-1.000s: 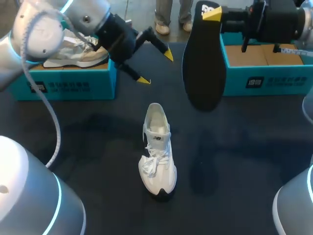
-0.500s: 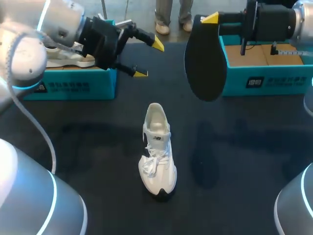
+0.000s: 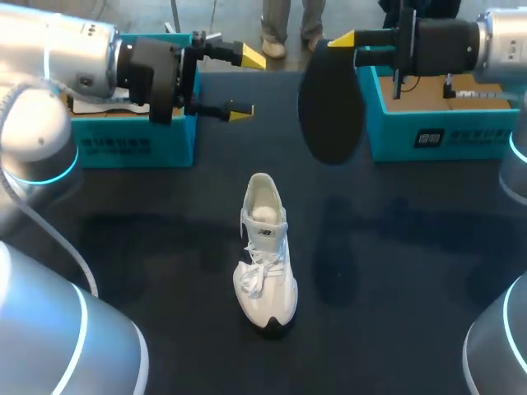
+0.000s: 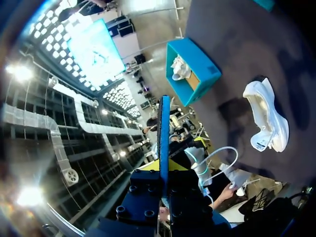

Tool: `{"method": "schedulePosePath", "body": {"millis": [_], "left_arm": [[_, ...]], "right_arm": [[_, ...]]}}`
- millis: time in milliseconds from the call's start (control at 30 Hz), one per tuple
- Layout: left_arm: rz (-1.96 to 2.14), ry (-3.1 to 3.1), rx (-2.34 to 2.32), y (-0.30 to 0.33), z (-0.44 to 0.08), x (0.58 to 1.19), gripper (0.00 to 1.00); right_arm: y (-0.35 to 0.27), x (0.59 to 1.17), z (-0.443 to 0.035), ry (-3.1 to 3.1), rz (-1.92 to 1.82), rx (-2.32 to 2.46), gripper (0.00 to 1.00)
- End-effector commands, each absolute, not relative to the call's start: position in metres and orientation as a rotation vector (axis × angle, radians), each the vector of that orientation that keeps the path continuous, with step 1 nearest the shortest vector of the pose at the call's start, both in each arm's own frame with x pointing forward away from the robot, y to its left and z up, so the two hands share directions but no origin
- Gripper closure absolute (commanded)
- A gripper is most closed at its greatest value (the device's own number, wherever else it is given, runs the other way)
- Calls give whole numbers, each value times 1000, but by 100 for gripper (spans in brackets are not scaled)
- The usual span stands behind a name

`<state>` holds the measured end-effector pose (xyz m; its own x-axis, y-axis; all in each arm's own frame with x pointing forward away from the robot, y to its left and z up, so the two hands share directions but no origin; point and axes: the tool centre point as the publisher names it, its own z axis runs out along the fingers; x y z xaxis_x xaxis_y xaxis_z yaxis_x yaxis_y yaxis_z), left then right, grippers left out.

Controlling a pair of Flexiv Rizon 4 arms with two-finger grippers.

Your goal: Take the shoe out of the shoebox, open the shoe tongue, remove and reinsert the insole, then place the shoe into the shoebox

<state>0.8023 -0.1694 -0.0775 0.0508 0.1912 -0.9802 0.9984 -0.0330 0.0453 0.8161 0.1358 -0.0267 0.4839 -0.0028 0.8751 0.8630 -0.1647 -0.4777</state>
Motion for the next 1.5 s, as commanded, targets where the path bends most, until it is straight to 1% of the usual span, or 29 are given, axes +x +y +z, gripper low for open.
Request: {"method": "schedulePosePath", "body": {"millis": [33,367,600,933,1033,1333,1500], "left_arm": [[-1136,1219,1326,-172,-77,795,0],[-1173,1113,1285,-184,-63,789,0],[-1227,1063,1262,-205,-50,786,0],[-1265,1029,1267,-241,-31,809,0],[-1269,1038,1275,-254,-23,826,0],[-1257,1050,1301,-276,-5,844,0],[-1271,1058,1291,-266,-12,827,0]], "right_arm": [[143,821,-31,-760,-913,-1550,100],[150,828,-38,-742,-836,-1559,100],[157,828,-44,-733,-787,-1556,100],[167,829,-46,-699,-766,-1535,100],[169,831,-46,-699,-766,-1529,100],[159,843,-50,-711,-767,-1530,100],[149,850,-45,-733,-824,-1553,100]]}}
